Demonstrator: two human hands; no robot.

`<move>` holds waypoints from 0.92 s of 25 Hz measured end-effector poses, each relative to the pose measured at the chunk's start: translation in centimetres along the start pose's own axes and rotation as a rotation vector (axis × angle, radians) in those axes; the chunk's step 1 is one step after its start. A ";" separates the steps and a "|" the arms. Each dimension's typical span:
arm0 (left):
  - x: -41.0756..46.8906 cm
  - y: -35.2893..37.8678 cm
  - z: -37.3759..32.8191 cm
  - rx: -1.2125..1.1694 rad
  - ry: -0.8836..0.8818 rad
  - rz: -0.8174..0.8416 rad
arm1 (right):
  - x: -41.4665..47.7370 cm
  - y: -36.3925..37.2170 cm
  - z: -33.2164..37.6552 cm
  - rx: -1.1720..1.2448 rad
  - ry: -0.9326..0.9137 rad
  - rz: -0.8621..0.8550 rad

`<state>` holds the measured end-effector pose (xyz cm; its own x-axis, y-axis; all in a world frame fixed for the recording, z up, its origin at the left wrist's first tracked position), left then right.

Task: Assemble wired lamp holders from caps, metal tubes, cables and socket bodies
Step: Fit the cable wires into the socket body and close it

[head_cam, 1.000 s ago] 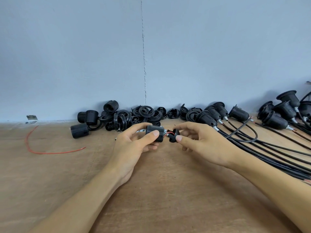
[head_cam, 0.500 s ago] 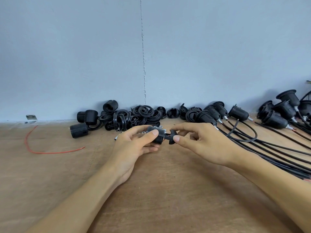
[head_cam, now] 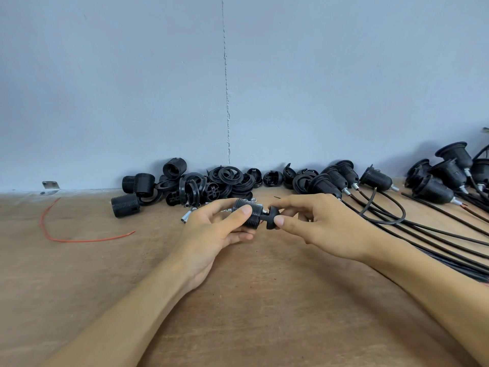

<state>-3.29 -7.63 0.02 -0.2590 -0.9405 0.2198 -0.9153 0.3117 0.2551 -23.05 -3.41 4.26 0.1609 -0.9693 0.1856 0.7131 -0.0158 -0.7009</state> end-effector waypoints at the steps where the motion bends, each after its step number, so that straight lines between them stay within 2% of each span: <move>1: 0.0 0.1 0.0 -0.004 -0.002 0.003 | 0.0 0.0 -0.1 0.021 0.012 0.004; 9: 0.1 0.1 0.2 -0.016 -0.048 0.024 | -0.1 0.1 -0.3 0.096 0.017 0.014; 14: 0.2 0.0 0.3 -0.024 -0.077 0.017 | -0.1 0.9 -0.2 0.063 0.042 0.013; 17: 0.2 0.1 0.4 0.013 -0.052 0.002 | -0.2 1.0 -0.2 0.057 0.033 0.020; 23: 0.0 0.3 0.5 0.130 0.027 -0.053 | -0.5 1.6 -0.4 0.204 -0.001 0.019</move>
<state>-3.72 -7.56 -0.38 -0.2028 -0.9505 0.2353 -0.9601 0.2403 0.1433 -22.27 -3.06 2.79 0.1757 -0.9689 0.1744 0.8336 0.0522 -0.5498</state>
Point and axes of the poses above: each hand's wrist, its own x-axis towards the middle knuckle, its own y-axis out of the palm, z = x × y, the point moved 4 cm from there along x, towards the middle knuckle, and after that the axes turned 7 degrees about y, right-handed, at the moved point
